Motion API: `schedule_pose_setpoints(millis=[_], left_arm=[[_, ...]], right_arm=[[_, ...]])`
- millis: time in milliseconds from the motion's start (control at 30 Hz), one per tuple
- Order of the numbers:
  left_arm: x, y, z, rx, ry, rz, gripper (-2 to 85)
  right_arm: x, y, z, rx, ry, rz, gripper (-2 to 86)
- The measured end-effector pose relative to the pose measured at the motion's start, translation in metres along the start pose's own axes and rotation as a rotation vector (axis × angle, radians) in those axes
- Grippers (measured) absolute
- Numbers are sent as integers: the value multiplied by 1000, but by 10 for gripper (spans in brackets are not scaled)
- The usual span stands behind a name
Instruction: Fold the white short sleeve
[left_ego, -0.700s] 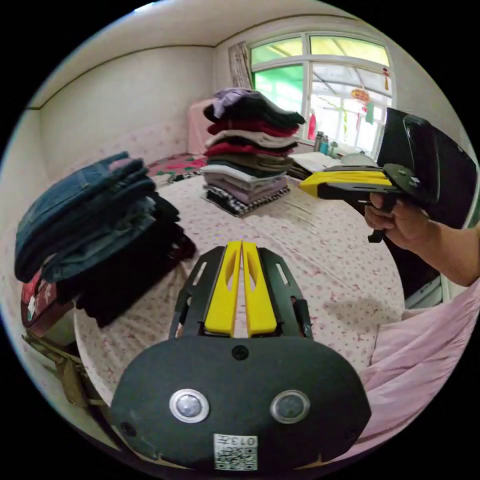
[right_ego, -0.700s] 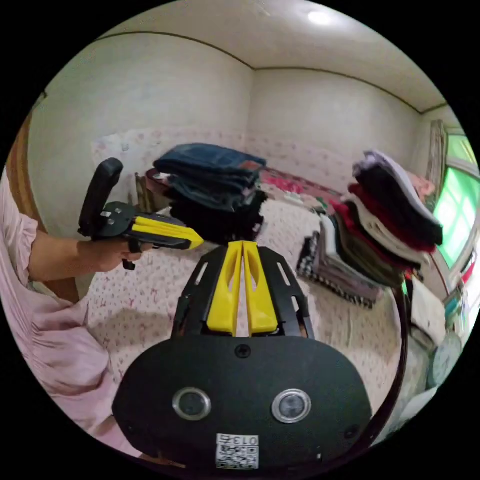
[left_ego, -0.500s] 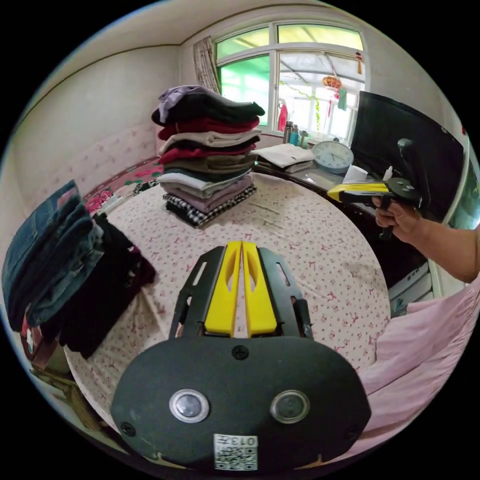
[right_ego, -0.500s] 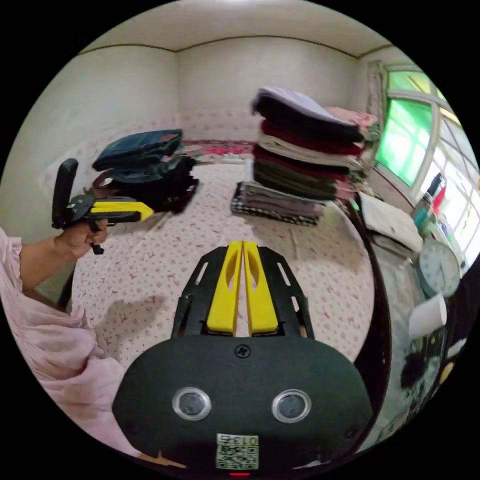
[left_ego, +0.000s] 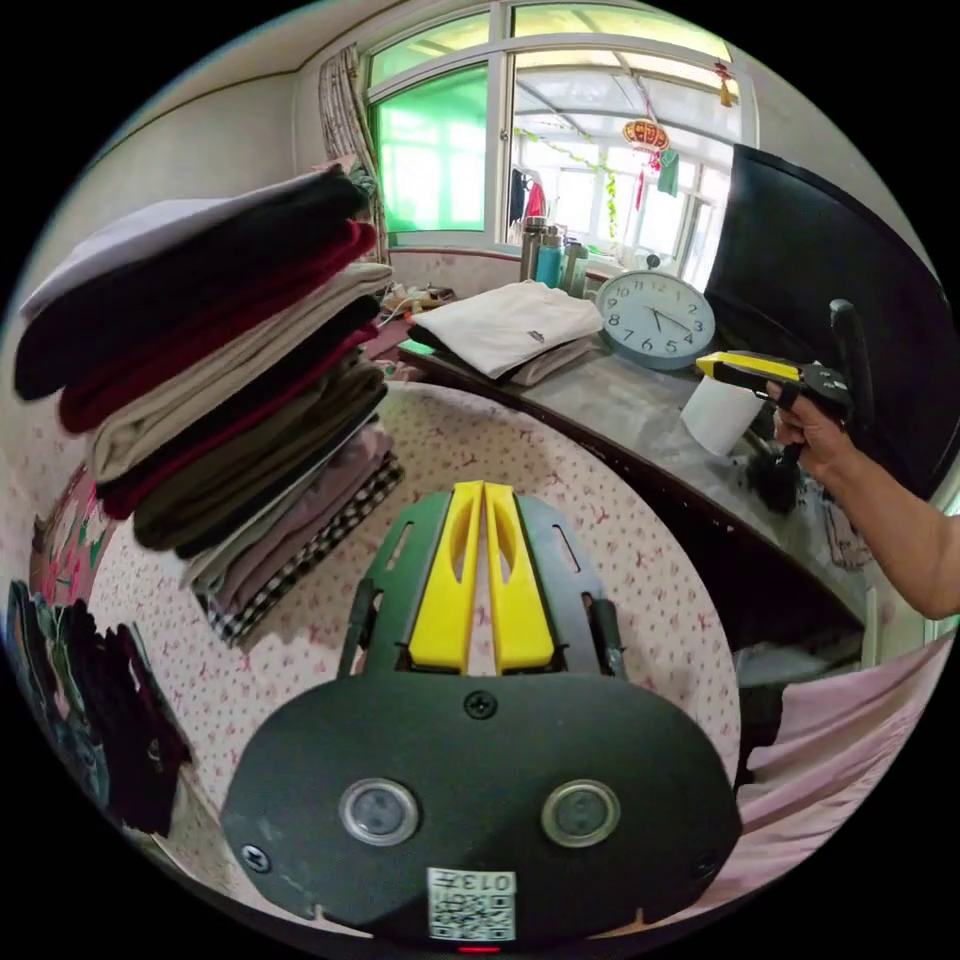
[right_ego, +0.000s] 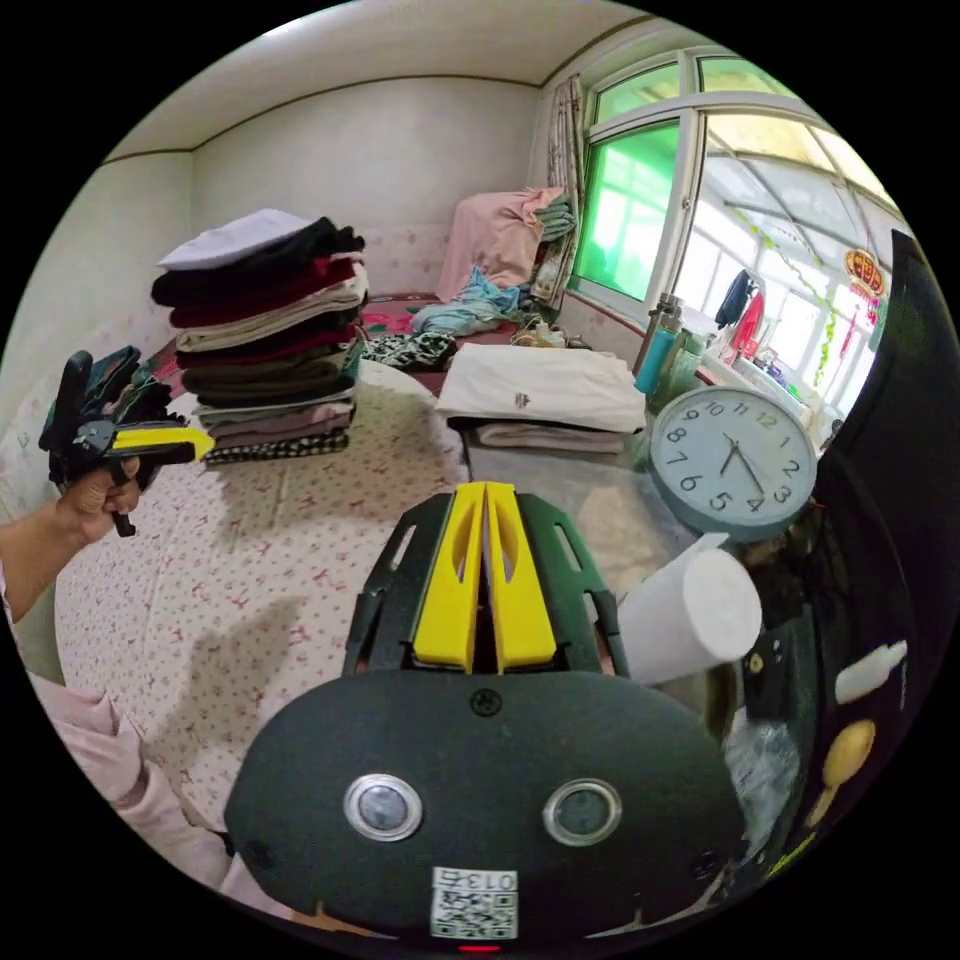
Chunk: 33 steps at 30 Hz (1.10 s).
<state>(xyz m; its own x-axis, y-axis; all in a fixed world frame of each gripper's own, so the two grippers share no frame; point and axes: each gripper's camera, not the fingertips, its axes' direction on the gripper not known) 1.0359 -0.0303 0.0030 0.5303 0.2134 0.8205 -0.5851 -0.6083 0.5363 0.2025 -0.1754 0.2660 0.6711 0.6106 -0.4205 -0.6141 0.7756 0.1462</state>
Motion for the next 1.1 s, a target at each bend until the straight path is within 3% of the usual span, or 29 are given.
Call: schedule_pose_setpoints(millis=[167,367,700,867,1100], left_arm=[[20,-90,87,-25,38,-20,19],[27,-171,171,-94,-25,20,56],[29,-213,283,-202,-21,33,81],[30,-207,305,-255,39,-14,14],[33,-200,232,-99,17,68,-1]], right_arm=[[62,-88,48,-1,-43,-26,47],[139,-172,124,-90,-21,113,78],[227,-218,198,-215,-16,330,101],[221,-225,190,-259,64,253,29],[184,-254,69,54,-79,57,7]])
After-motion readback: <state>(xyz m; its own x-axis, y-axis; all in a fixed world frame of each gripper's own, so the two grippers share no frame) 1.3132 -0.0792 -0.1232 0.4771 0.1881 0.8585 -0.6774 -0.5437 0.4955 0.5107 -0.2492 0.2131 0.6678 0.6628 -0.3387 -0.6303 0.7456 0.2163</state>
